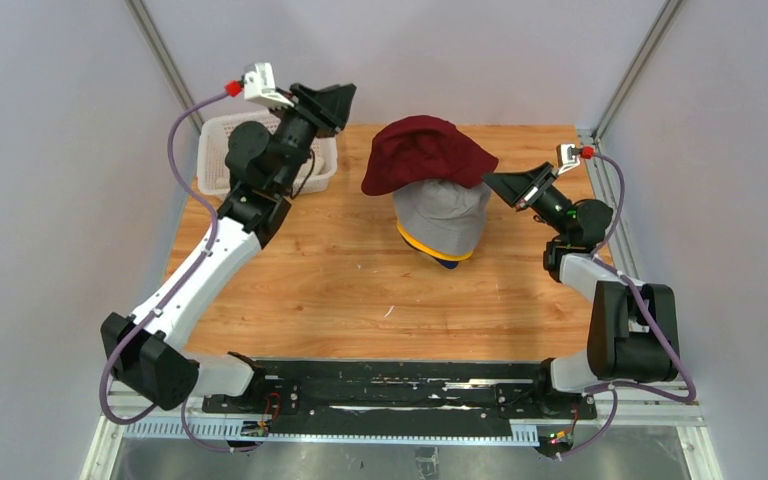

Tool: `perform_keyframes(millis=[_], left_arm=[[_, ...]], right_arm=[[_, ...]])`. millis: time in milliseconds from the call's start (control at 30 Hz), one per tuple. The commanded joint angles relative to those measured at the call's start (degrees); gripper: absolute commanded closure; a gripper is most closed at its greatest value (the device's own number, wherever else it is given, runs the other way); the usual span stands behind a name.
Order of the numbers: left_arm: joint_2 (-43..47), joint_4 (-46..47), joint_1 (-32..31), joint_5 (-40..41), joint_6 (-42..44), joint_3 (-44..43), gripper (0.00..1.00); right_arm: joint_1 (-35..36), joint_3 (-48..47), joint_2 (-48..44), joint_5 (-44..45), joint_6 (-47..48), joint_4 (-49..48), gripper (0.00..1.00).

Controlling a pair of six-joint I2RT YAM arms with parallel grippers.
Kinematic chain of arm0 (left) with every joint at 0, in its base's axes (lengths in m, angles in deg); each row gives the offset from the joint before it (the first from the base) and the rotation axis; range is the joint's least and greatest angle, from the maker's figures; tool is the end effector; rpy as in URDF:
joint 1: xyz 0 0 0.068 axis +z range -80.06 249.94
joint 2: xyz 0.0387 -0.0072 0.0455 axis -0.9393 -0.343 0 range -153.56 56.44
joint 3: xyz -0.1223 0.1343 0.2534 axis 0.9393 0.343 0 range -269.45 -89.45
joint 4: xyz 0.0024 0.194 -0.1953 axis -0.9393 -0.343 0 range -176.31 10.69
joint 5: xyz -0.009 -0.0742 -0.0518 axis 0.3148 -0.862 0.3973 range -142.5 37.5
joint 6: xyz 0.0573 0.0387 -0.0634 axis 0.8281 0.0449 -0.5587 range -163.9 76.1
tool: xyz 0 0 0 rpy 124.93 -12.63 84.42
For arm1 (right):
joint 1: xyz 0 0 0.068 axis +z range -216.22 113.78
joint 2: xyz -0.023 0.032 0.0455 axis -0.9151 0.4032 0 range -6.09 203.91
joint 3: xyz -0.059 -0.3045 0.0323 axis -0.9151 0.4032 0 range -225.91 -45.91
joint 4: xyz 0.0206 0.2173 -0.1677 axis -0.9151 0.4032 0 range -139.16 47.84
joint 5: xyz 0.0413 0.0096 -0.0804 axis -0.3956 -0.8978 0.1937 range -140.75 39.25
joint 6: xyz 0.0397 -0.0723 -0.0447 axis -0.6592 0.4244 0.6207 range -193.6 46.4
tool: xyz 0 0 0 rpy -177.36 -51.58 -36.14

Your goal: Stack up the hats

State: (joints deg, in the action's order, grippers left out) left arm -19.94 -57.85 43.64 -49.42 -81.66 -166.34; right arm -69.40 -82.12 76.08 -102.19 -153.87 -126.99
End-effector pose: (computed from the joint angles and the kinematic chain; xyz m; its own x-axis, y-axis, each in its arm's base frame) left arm 0.3199 -0.1531 0.5306 0.0215 -0.6926 -0.7210 0.5198 0.6238 -0.5837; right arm 0.3130 0.0489 0.3367 -0.5304 0.6448 -0.5504 -0.6257 0.1403 0.7673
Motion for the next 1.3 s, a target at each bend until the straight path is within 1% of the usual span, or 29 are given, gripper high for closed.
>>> perform_keyframes(millis=[0, 100, 233, 333, 467, 533, 567, 667, 700, 767, 800, 1000, 1267], left_arm=[[2.5, -2.2, -2.8, 3.49, 8.52, 9.58, 0.57], [4.26, -2.12, -5.75, 7.71, 11.18, 14.39, 0.56], [7.01, 1.61, -7.97, 12.58, 10.66, 22.3, 0.55], [8.45, 6.49, -8.06, 15.6, 10.65, 28.12, 0.55], [8.56, 11.03, -8.06, 16.98, 12.14, 30.83, 0.52], [7.75, 12.99, -8.06, 16.45, 12.98, 31.34, 0.48], [7.36, 14.23, -8.06, 16.13, 13.29, 31.65, 0.42], [5.76, 19.85, -8.06, 14.86, 14.34, 32.81, 0.39], [5.12, 21.22, -8.08, 14.23, 14.69, 33.06, 0.34], [3.61, 23.58, -8.06, 12.54, 15.61, 32.93, 0.27], [2.78, 24.55, -8.1, 11.15, 15.94, 32.72, 0.26], [-2.83, 29.08, -8.1, 4.88, 17.69, 30.23, 0.25], [-9.12, 35.72, -8.06, -1.19, 16.67, 26.68, 0.26]], right_arm=[[-0.77, -2.66, 1.02, -0.02, -1.38, -4.25, 0.99], [-0.77, -3.18, 1.4, 0.19, -1.86, -4.81, 0.99], [-0.77, -3.7, 1.83, 0.21, -2.46, -5.49, 0.99], [-0.77, -3.65, 1.9, 0.1, -2.61, -5.76, 1.0], [-0.77, -3.43, 1.94, 0.1, -2.74, -6.18, 1.0], [-0.77, -3.44, 1.94, 0.05, -2.81, -6.31, 1.0], [-0.77, -3.43, 1.9, 0.03, -2.79, -6.3, 1.0], [-0.77, -3.36, 1.85, -0.05, -2.8, -6.34, 0.99], [-0.77, -3.34, 1.85, -0.06, -2.77, -6.3, 0.99], [-0.77, -3.37, 1.93, -0.06, -2.7, -6.29, 0.99], [-0.77, -3.35, 1.98, -0.11, -2.7, -6.3, 0.99], [-0.77, -3.28, 2.2, -0.15, -2.66, -6.42, 0.99], [-0.77, -3.19, 2.71, -0.15, -2.69, -6.72, 0.99]])
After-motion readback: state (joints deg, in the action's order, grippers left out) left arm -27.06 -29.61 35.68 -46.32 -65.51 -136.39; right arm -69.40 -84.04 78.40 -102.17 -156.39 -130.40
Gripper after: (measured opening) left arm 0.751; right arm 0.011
